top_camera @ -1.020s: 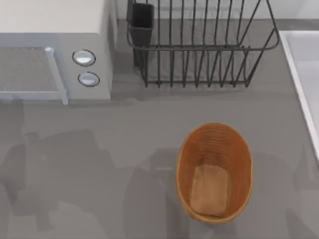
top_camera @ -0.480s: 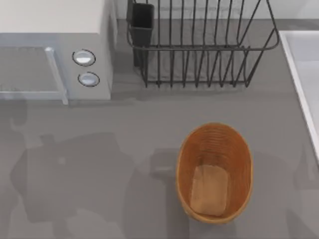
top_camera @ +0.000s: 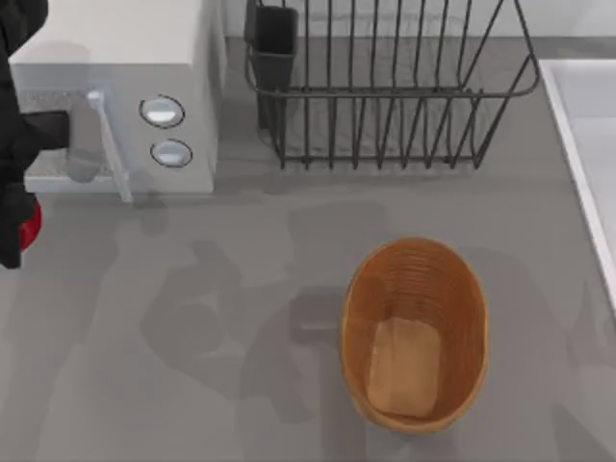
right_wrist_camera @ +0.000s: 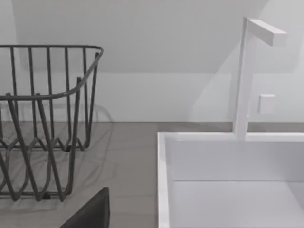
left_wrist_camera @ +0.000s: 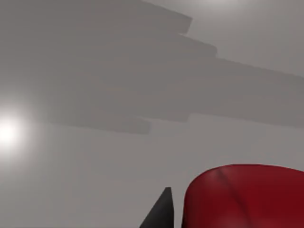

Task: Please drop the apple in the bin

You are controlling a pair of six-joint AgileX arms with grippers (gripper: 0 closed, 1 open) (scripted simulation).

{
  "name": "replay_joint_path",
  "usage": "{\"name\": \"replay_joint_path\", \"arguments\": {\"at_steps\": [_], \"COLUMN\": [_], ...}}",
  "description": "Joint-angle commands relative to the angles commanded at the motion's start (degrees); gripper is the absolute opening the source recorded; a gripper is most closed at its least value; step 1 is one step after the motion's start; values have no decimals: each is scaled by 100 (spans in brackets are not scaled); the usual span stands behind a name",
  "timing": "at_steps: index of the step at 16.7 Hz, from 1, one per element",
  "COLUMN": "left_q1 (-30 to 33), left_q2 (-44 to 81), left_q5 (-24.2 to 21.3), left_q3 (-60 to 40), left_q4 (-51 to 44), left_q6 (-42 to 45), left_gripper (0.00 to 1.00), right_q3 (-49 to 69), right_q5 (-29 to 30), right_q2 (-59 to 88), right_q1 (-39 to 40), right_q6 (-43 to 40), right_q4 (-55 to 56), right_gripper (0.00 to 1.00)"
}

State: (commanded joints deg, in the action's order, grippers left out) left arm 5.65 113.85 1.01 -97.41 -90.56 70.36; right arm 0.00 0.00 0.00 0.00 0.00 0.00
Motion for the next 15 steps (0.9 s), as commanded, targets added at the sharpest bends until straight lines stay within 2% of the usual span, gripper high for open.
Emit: {"name": "replay_joint_path", "arguments": {"at_steps": [5,9,12,15], "left_q1": [2280,3892,4788,5342], "left_q2": [1197,1810,2056,2162], "left_q5": [224,340,470,604], "left_q3": [-1209,-2545,-3551,-4221], "left_q4": [-929,-1113,-990,-834], "left_q6": [-1914,-3001,-3488,-3782], "left_gripper": [0,0,0,0], "right_q3": [0,0,0,0], "right_q5": [0,0,0,0], "right_q2": [0,0,0,0], "right_q1": [0,0,0,0], "right_q6": [0,0,0,0], "right_q4": [0,0,0,0], "right_gripper": [100,100,100,100]}}
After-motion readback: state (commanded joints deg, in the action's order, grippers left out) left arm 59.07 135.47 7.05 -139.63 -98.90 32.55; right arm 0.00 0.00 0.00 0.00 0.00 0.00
